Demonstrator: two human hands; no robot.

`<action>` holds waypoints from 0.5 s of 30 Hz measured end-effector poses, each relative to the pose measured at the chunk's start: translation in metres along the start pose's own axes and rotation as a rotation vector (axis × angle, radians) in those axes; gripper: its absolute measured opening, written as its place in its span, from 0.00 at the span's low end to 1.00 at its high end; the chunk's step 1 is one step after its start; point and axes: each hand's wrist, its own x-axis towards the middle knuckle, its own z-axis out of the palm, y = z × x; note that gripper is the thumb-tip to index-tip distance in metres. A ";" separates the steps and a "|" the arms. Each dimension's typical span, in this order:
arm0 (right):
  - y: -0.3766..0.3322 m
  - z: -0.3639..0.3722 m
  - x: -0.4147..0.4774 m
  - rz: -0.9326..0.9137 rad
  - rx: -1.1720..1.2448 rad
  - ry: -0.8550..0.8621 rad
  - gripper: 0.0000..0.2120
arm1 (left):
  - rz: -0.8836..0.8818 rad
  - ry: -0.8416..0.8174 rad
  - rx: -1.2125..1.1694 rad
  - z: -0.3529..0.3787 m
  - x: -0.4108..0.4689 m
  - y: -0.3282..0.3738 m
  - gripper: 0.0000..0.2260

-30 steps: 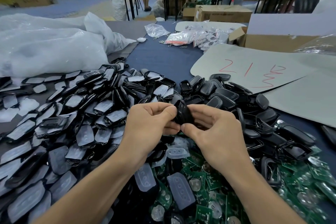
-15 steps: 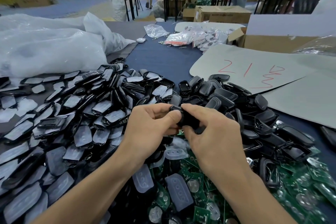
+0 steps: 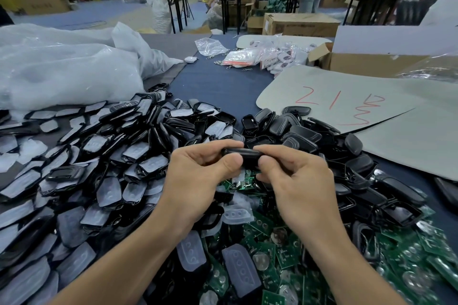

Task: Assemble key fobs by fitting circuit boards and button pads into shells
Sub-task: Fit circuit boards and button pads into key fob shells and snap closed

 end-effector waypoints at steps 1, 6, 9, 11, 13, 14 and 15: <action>0.000 0.000 0.002 0.021 0.039 -0.009 0.14 | 0.004 -0.012 0.001 0.000 0.000 0.000 0.11; 0.003 -0.002 0.004 0.040 0.134 -0.010 0.15 | 0.024 -0.045 -0.037 0.000 0.000 0.001 0.11; 0.004 -0.003 0.005 0.038 0.152 -0.010 0.16 | 0.039 -0.049 -0.029 -0.001 0.000 0.002 0.10; 0.003 -0.003 0.005 0.036 0.152 -0.008 0.16 | 0.041 -0.052 -0.018 -0.001 0.000 0.002 0.09; 0.002 -0.004 0.004 0.026 0.139 0.000 0.16 | 0.043 -0.050 -0.009 -0.001 0.000 0.002 0.09; 0.002 -0.004 0.003 0.023 0.130 0.004 0.16 | 0.046 -0.048 -0.002 -0.001 0.000 0.003 0.09; 0.002 -0.004 0.003 0.020 0.120 0.003 0.16 | 0.052 -0.046 0.009 -0.001 -0.001 0.003 0.09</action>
